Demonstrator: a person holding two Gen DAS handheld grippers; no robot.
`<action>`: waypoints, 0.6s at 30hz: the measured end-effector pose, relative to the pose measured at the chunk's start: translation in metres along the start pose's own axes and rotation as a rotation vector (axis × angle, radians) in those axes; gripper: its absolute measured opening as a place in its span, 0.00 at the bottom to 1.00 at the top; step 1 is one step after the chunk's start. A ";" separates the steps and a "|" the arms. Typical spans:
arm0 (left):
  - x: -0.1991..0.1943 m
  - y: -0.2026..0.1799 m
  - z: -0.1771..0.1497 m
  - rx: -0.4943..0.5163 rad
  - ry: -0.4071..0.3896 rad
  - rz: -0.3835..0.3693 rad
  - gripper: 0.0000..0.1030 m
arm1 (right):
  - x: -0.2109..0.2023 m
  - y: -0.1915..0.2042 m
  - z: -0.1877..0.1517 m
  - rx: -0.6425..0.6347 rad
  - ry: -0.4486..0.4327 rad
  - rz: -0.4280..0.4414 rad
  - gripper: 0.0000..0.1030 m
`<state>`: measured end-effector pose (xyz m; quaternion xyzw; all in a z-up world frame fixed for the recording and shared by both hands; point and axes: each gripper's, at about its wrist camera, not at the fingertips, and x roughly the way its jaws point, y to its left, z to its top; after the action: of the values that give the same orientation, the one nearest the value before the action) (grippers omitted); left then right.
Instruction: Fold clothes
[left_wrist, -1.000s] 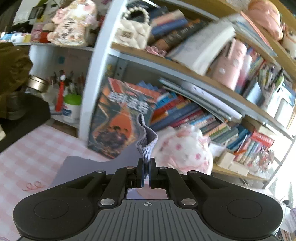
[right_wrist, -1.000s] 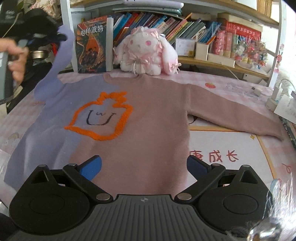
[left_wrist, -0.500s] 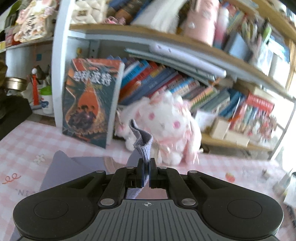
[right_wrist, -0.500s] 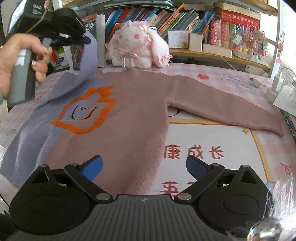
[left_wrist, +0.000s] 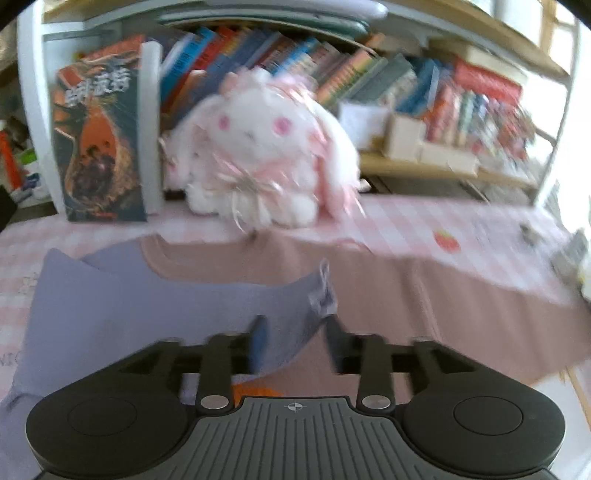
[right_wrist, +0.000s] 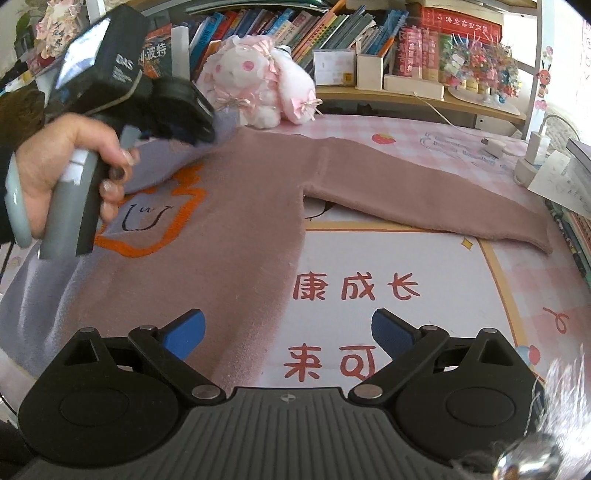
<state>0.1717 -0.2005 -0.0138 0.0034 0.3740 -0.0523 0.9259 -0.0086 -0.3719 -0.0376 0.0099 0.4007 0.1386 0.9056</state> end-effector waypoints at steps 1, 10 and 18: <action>-0.008 0.000 -0.005 0.019 -0.018 0.000 0.51 | 0.000 0.000 0.000 0.001 0.001 0.001 0.95; -0.102 0.086 -0.082 0.016 -0.044 0.200 0.62 | 0.013 0.011 0.001 0.004 0.042 0.053 0.91; -0.160 0.197 -0.146 -0.213 0.030 0.386 0.62 | 0.017 0.028 -0.004 0.030 0.073 0.008 0.73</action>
<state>-0.0240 0.0170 -0.0148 -0.0224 0.3837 0.1658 0.9082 -0.0075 -0.3408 -0.0484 0.0200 0.4356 0.1366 0.8895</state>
